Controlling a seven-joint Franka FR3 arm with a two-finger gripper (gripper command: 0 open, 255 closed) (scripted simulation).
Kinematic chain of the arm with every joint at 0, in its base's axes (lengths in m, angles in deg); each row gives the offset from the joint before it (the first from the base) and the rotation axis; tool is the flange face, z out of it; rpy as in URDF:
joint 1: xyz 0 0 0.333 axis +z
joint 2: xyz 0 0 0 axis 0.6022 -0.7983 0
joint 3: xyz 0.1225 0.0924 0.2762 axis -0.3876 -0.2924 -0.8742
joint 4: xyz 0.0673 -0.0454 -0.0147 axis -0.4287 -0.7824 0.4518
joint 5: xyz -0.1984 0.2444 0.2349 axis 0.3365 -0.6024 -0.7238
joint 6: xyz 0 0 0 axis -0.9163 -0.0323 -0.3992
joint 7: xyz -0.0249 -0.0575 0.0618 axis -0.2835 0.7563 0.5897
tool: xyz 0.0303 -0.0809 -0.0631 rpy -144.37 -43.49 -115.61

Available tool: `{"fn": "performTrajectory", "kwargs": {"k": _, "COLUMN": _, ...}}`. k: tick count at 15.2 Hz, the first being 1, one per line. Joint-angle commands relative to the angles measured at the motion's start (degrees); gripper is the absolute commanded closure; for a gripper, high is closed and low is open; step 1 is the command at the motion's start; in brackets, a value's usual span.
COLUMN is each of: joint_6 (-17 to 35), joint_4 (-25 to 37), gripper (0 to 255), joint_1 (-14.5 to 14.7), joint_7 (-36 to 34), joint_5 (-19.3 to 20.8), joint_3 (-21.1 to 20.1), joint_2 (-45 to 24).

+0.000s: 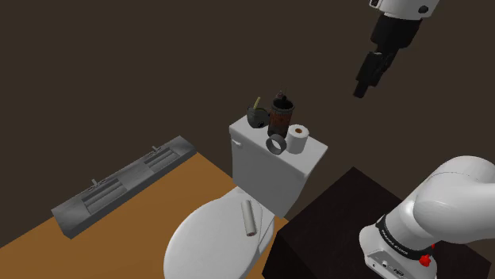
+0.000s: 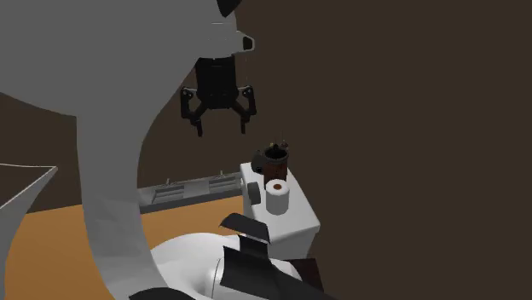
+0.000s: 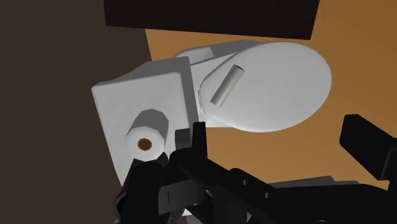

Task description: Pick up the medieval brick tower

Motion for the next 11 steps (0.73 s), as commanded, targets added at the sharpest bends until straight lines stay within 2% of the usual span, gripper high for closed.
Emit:
{"fn": "performTrajectory", "kwargs": {"k": 1, "joint_6": 0.0, "joint_4": 0.0, "gripper": 0, "joint_1": 0.0, "joint_7": 0.0, "joint_5": 0.0, "joint_3": 0.0, "joint_2": 0.0}}
{"fn": "performTrajectory", "kwargs": {"k": 11, "joint_6": 20.0, "joint_4": -3.2, "gripper": 0, "joint_1": -2.7, "joint_7": -1.4, "joint_5": 1.7, "joint_3": 1.1, "joint_2": -13.6}}
